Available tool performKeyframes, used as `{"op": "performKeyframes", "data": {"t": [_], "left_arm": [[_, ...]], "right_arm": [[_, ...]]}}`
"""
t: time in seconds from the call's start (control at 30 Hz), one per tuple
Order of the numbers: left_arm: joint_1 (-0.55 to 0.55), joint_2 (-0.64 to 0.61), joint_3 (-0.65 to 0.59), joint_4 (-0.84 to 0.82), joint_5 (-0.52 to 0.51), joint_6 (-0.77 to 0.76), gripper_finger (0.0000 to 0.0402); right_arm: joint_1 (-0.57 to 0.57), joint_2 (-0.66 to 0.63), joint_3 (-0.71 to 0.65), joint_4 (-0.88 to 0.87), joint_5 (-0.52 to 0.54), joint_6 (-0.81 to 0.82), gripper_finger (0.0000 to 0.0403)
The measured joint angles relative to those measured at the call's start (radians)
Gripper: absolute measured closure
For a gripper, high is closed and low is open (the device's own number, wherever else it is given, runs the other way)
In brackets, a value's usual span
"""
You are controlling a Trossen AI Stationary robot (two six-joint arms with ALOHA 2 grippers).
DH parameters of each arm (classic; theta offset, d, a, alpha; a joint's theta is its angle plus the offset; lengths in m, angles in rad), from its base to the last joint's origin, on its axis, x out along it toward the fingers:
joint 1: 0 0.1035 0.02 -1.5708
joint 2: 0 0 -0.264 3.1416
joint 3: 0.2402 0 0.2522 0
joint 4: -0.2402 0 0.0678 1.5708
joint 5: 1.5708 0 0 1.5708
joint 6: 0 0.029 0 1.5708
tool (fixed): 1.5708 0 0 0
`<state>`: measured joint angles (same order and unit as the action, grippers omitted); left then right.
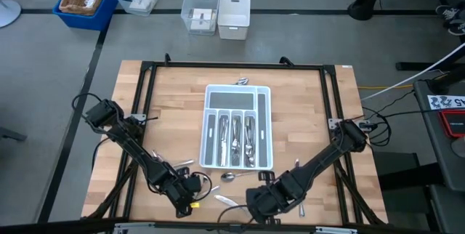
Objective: Sort silverware
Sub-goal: Put the silver fork into the white cutlery tray
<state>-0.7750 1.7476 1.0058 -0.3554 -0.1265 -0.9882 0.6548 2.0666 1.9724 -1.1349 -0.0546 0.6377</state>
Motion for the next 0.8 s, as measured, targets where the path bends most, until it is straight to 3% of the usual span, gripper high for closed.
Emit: {"op": "performKeyframes", "data": {"t": [0.47,0.8], "left_arm": [[0.000,0.085,0.003,0.027,-0.012,0.019,0.0328],[0.001,0.089,0.006,-0.041,-0.061,0.014,0.0328]], "right_arm": [[0.020,0.000,0.000,0.002,0.001,0.024,0.0306],[0.019,0.000,0.000,-0.005,-0.001,0.031,0.0306]]}}
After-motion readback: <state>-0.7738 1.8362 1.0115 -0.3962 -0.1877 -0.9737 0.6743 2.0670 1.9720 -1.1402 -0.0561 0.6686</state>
